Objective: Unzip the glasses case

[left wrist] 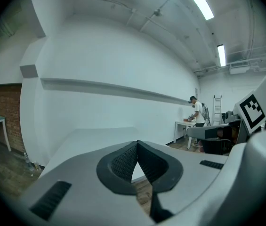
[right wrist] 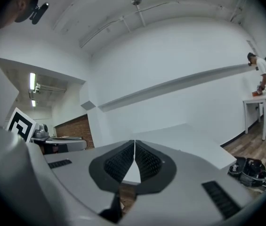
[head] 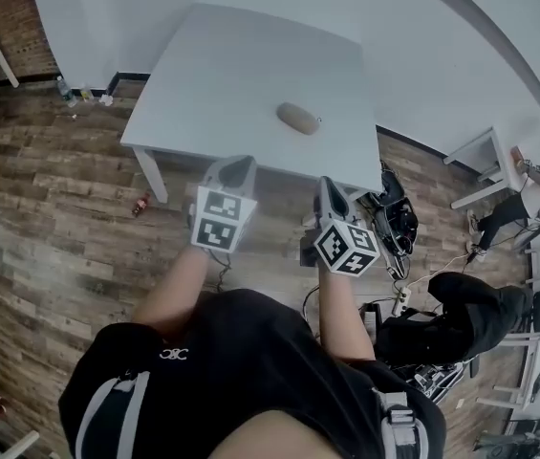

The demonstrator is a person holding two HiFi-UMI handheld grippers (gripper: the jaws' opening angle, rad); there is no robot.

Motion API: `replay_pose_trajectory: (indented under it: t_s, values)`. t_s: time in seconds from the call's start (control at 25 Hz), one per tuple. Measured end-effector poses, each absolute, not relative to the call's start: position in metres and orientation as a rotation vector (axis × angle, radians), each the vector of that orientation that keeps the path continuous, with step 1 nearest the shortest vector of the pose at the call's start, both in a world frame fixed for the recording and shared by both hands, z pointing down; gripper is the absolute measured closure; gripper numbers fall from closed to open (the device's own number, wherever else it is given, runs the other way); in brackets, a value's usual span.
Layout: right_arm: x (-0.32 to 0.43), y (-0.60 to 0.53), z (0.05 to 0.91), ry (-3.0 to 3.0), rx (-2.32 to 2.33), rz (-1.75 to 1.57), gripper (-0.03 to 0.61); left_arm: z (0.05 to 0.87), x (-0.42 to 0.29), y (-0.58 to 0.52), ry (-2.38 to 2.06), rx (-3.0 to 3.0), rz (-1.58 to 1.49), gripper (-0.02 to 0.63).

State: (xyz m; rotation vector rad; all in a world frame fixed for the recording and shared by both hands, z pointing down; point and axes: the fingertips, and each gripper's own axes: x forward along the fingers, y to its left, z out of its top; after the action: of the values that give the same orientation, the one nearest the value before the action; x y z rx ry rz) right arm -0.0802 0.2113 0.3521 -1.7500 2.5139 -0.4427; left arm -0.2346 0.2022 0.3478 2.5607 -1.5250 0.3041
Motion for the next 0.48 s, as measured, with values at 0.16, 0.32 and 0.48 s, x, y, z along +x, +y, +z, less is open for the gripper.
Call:
replay_pose_trajectory:
  t_s: [0.16, 0.32, 0.48]
  values:
    - [-0.089, 0.209, 0.354, 2.533, -1.82, -0.414, 0.565, 0.354, -0.254, 0.191, -1.5, 2.553, 0.303, 0.618]
    - [-0.078, 0.2, 0.362, 2.529, -1.876, -0.402, 0.565, 0.362, -0.244, 0.177, -1.455, 2.581, 0.333, 0.618]
    - [-0.059, 0.18, 0.372, 2.468, -1.839, -0.509, 0.565, 0.367, -0.225, 0.156, -1.432, 2.6, 0.372, 0.619]
